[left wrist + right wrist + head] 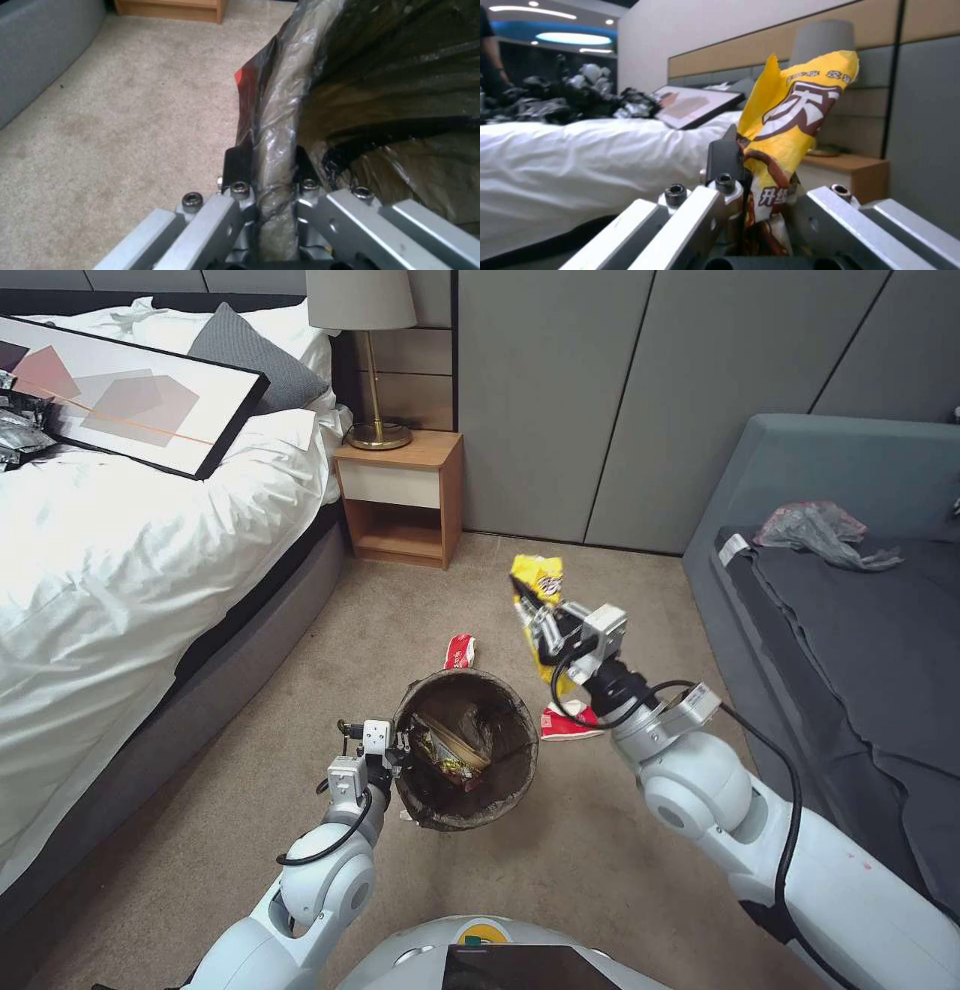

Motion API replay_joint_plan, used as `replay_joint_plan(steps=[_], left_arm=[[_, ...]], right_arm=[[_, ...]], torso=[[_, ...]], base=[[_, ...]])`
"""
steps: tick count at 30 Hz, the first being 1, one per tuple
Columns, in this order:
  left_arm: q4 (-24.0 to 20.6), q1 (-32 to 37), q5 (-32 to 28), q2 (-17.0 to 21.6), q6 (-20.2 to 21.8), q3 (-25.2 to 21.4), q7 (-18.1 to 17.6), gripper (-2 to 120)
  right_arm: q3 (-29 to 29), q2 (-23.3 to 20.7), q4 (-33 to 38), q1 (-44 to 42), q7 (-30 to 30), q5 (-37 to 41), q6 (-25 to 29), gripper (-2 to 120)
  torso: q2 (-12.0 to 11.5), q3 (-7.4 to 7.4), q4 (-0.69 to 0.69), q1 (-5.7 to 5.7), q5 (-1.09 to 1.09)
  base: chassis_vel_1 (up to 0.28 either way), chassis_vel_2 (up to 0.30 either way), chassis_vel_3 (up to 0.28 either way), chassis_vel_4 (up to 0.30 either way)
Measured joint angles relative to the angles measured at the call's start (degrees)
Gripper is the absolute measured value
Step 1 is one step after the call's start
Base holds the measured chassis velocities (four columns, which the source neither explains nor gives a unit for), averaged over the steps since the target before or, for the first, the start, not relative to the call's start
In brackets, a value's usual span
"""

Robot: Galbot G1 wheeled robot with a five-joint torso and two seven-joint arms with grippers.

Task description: Pick up the trash bin, then pick up the garbage from the floor and place it into the trash bin.

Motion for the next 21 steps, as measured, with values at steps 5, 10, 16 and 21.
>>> replay_joint_plan(steps=[5,10,16,21], left_arm=[[0.1,0.0,0.1,-0.1,0.0,0.0,0.0,0],[0.2,0.0,0.2,-0.4,0.0,-0.1,0.1,0],[0.2,-0.3,0.2,-0.7,0.0,-0.1,0.1,0],[0.2,-0.4,0.2,-0.7,0.0,-0.1,0.1,0]], right_arm=[[-4.0,-0.6,0.1,0.1,-0.5,-0.2,0.0,0],[-9.8,-0.9,-0.4,0.0,-1.0,-2.3,0.0,0],[-14.0,-0.8,-2.3,-1.1,-1.3,-4.9,0.1,0],[-15.3,-0.7,-3.4,-1.4,-1.4,-5.7,0.2,0]], torso=[[0.0,0.00,0.00,0.00,0.00],[0.0,0.00,0.00,0.00,0.00],[0.0,0.00,0.00,0.00,0.01],[0.0,0.00,0.00,0.00,0.01]], base=[[0.000,0.000,0.000,0.000],[0.000,0.000,0.000,0.000],[0.000,0.000,0.000,0.000],[0.000,0.000,0.000,0.000]])
